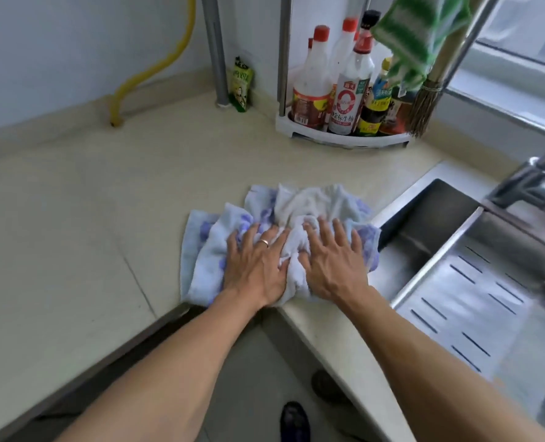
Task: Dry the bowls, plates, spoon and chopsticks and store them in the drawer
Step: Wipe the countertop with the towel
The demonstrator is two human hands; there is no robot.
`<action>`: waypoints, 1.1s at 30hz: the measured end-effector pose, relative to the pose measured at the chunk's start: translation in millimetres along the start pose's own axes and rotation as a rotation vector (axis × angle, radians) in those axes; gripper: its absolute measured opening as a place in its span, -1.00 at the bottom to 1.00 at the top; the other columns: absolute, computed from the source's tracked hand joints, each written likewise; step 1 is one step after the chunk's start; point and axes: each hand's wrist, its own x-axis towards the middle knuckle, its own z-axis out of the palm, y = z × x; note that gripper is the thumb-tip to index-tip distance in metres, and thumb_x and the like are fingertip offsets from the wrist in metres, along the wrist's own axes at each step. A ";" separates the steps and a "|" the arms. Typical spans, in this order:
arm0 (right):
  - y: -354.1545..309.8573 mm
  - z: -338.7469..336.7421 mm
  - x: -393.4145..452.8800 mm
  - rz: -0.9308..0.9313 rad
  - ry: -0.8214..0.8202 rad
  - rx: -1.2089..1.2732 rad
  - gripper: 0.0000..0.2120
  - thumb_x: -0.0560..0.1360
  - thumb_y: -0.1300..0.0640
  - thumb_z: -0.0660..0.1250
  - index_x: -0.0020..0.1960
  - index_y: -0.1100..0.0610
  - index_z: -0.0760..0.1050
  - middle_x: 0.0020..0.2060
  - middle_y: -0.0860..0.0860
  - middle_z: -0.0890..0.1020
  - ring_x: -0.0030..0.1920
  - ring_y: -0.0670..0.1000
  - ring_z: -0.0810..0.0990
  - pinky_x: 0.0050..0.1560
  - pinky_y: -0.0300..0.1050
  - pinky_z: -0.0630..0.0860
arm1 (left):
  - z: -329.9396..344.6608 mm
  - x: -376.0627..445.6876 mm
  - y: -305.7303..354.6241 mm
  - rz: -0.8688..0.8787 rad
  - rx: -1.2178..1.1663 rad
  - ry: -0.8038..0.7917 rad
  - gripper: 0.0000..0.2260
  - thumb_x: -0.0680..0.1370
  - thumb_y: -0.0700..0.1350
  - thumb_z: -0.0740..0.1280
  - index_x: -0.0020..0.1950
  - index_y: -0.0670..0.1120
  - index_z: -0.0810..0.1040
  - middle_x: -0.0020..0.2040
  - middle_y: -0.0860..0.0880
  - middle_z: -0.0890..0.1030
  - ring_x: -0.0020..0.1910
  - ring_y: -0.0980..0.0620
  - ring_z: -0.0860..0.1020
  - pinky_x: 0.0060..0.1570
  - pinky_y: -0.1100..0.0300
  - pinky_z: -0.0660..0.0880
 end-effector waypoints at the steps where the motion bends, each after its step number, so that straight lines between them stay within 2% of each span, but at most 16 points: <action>1: -6.0 -1.2 -16.6 -0.025 -0.011 -0.020 -0.39 0.65 -0.21 -0.21 0.64 -0.01 -0.17 0.63 0.02 -0.13 0.61 0.11 -0.16 0.57 0.15 -0.19 | 1.1 -18.6 3.0 -0.026 0.003 -0.029 -0.42 0.59 0.20 -0.21 0.61 0.13 0.08 0.61 0.09 0.11 0.59 -0.08 -0.01 0.52 -0.12 -0.11; 2: -10.5 -3.0 -29.4 -0.050 -0.014 -0.038 -0.40 0.67 -0.16 -0.16 0.64 0.02 -0.16 0.63 0.04 -0.12 0.61 0.11 -0.16 0.56 0.12 -0.21 | 3.3 -32.2 6.8 -0.048 -0.001 -0.043 -0.42 0.60 0.19 -0.23 0.62 0.13 0.04 0.62 0.10 0.08 0.60 -0.07 -0.05 0.53 -0.12 -0.13; 5: -15.4 -4.4 -65.4 -0.072 -0.047 -0.065 -0.41 0.69 -0.10 -0.13 0.63 0.08 -0.19 0.62 0.09 -0.14 0.61 0.12 -0.16 0.56 0.08 -0.24 | 1.9 -70.8 22.6 -0.096 -0.053 -0.089 -0.21 0.41 0.25 -0.44 0.63 0.13 -0.01 0.63 0.12 0.04 0.61 -0.06 -0.10 0.54 -0.14 -0.14; 7: -16.9 -1.2 -91.3 -0.062 -0.093 -0.071 -0.42 0.70 -0.08 -0.13 0.63 0.10 -0.18 0.62 0.11 -0.14 0.61 0.15 -0.13 0.56 0.10 -0.20 | 2.1 -93.7 32.4 -0.098 -0.143 -0.099 -0.20 0.41 0.28 -0.39 0.63 0.13 0.02 0.63 0.10 0.06 0.61 -0.09 -0.05 0.54 -0.13 -0.10; 8: -18.6 1.6 -105.1 -0.054 -0.095 -0.067 -0.43 0.69 -0.05 -0.10 0.63 0.12 -0.09 0.62 0.14 -0.05 0.61 0.19 -0.02 0.56 0.16 -0.08 | 1.8 -104.6 36.2 -0.085 -0.199 -0.088 -0.22 0.43 0.28 -0.34 0.62 0.12 0.08 0.61 0.07 0.13 0.59 -0.10 0.03 0.54 -0.11 -0.03; 9: -20.6 5.4 -118.8 -0.057 -0.041 -0.064 -0.44 0.65 -0.02 -0.04 0.61 0.16 0.10 0.59 0.18 0.14 0.56 0.25 0.18 0.50 0.23 0.15 | 3.7 -116.0 38.7 -0.078 -0.267 -0.067 -0.27 0.48 0.27 -0.27 0.60 0.09 0.16 0.58 0.04 0.23 0.55 -0.10 0.15 0.52 -0.06 0.07; 11: -22.2 12.5 -141.9 -0.095 -0.046 -0.057 -0.44 0.50 0.00 0.05 0.37 0.22 0.51 0.33 0.23 0.55 0.26 0.29 0.57 0.14 0.26 0.53 | 7.4 -141.6 38.5 -0.121 -0.408 -0.041 -0.50 0.63 0.15 -0.01 0.52 0.04 0.34 0.43 0.02 0.43 0.42 -0.07 0.34 0.40 0.08 0.26; 12: -22.9 14.2 -151.0 -0.102 -0.089 -0.056 -0.44 0.45 -0.01 0.06 0.28 0.21 0.59 0.23 0.23 0.62 0.14 0.29 0.63 0.01 0.24 0.58 | 10.2 -153.3 36.1 -0.136 -0.431 -0.042 -0.58 0.65 0.09 0.06 0.49 0.05 0.39 0.36 0.04 0.49 0.37 -0.06 0.37 0.31 0.10 0.34; 14: -26.0 13.1 -165.4 -0.158 -0.114 -0.093 -0.46 0.47 0.01 0.03 0.29 0.17 0.56 0.23 0.19 0.60 0.10 0.28 0.60 0.00 0.24 0.55 | 10.7 -176.9 31.1 -0.130 -0.383 -0.081 -0.59 0.63 0.08 0.07 0.48 0.11 0.37 0.31 0.07 0.49 0.30 -0.08 0.40 0.17 0.06 0.42; 17: -36.0 -6.5 -180.0 -0.306 -0.071 -0.021 -0.62 0.61 0.05 0.09 0.38 0.11 0.37 0.25 0.13 0.47 0.23 0.21 0.47 0.21 0.18 0.41 | -5.4 -202.6 25.8 -0.195 -0.321 -0.059 -0.62 0.66 0.05 0.11 0.48 0.13 0.34 0.32 0.05 0.47 0.25 -0.07 0.45 0.15 0.00 0.43; 20: -52.0 -30.3 -193.2 -0.359 -0.076 0.243 -0.73 0.63 0.04 0.16 0.29 0.10 0.38 0.11 0.10 0.56 0.09 0.15 0.56 0.06 0.02 0.49 | -35.7 -229.3 21.5 -0.281 -0.283 0.035 -0.63 0.66 0.03 0.15 0.49 0.10 0.35 0.29 0.03 0.48 0.25 -0.05 0.46 0.18 0.00 0.42; 24: -102.8 -77.1 -223.6 -0.494 -0.244 0.583 -0.55 0.53 -0.03 0.33 0.34 0.02 0.24 -0.10 0.00 0.59 -0.10 0.06 0.62 -0.11 -0.07 0.52 | -84.2 -298.4 -2.2 -0.497 -0.201 0.188 -0.63 0.66 0.09 0.17 0.46 0.04 0.35 0.30 -0.03 0.51 0.24 -0.13 0.51 0.14 0.01 0.43; 28: -180.9 -122.0 -283.7 -0.743 -0.484 0.690 -0.75 0.46 -0.01 0.28 0.14 -0.07 0.46 -0.08 -0.10 0.61 -0.05 -0.08 0.60 0.01 -0.11 0.55 | -131.8 -396.1 -29.0 -0.776 -0.206 0.391 -0.69 0.64 0.07 0.23 0.29 -0.08 0.37 0.19 -0.11 0.60 0.13 -0.22 0.57 -0.11 0.05 0.36; 29: -204.6 -129.6 -302.3 -0.802 -0.530 0.718 -0.72 0.40 0.01 0.26 0.11 -0.07 0.51 -0.08 -0.09 0.65 -0.03 -0.07 0.62 0.05 -0.07 0.57 | -141.8 -427.2 -37.9 -0.853 -0.217 0.433 -0.72 0.64 0.07 0.23 0.23 -0.09 0.38 0.17 -0.11 0.60 0.11 -0.22 0.57 -0.14 0.07 0.34; 31: -246.2 -136.8 -336.0 -0.886 -0.602 0.745 -0.66 0.37 0.11 0.24 0.12 -0.02 0.57 -0.05 -0.05 0.68 -0.01 -0.04 0.63 0.05 -0.07 0.58 | -154.5 -483.6 -52.6 -0.973 -0.259 0.499 -0.75 0.63 0.04 0.26 0.20 -0.09 0.42 0.21 -0.11 0.55 0.16 -0.19 0.53 -0.07 0.06 0.41; 33: -280.9 -138.4 -363.2 -0.914 -0.605 0.767 -0.63 0.44 0.22 0.29 0.22 0.01 0.54 0.01 -0.02 0.66 0.02 0.01 0.62 0.06 -0.06 0.58 | -165.5 -528.7 -61.5 -1.048 -0.288 0.602 -0.73 0.58 -0.02 0.33 0.25 -0.07 0.48 0.30 -0.09 0.47 0.25 -0.15 0.49 0.10 0.05 0.44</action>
